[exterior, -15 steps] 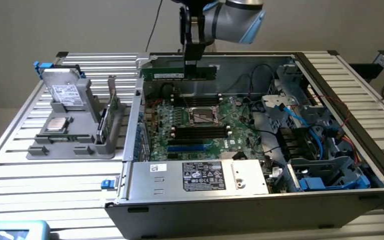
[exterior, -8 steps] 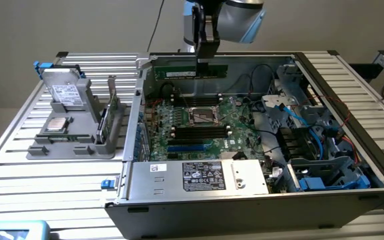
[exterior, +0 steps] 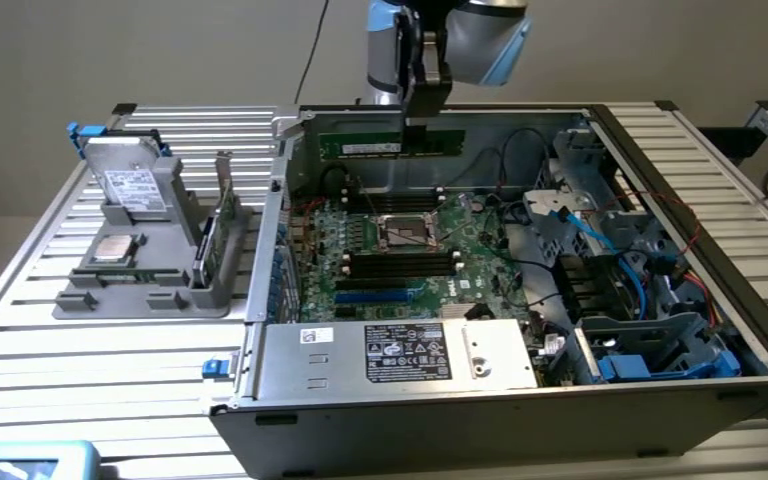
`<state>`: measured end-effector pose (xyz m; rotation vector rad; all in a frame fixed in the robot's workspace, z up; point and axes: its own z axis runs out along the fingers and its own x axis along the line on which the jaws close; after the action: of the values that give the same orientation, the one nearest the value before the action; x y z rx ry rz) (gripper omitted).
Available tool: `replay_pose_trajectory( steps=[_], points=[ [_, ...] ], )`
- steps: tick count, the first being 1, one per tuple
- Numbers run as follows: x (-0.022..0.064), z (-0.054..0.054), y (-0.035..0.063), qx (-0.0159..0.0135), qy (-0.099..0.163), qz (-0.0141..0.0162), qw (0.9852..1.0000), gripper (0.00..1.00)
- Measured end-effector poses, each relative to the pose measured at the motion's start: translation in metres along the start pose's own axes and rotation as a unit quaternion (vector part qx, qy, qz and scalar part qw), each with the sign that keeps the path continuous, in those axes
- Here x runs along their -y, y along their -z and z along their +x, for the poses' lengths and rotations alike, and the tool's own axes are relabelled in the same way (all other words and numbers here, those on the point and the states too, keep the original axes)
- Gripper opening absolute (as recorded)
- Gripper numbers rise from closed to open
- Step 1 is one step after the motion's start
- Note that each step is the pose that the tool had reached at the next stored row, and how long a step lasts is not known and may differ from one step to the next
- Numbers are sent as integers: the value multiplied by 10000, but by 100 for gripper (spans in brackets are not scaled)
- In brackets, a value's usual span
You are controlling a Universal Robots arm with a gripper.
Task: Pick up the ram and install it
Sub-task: 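Pick up the ram and move it above insertion slot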
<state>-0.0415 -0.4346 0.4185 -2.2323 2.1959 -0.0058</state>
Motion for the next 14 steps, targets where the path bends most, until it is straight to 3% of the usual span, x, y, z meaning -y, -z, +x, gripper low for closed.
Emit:
replay_pose_trajectory(
  steps=[6, 14],
  points=[
    [25, -49, -36, 0, 0, 0, 10000, 13],
    [105, -198, -155, 0, 0, 0, 10000, 13]
  ],
)
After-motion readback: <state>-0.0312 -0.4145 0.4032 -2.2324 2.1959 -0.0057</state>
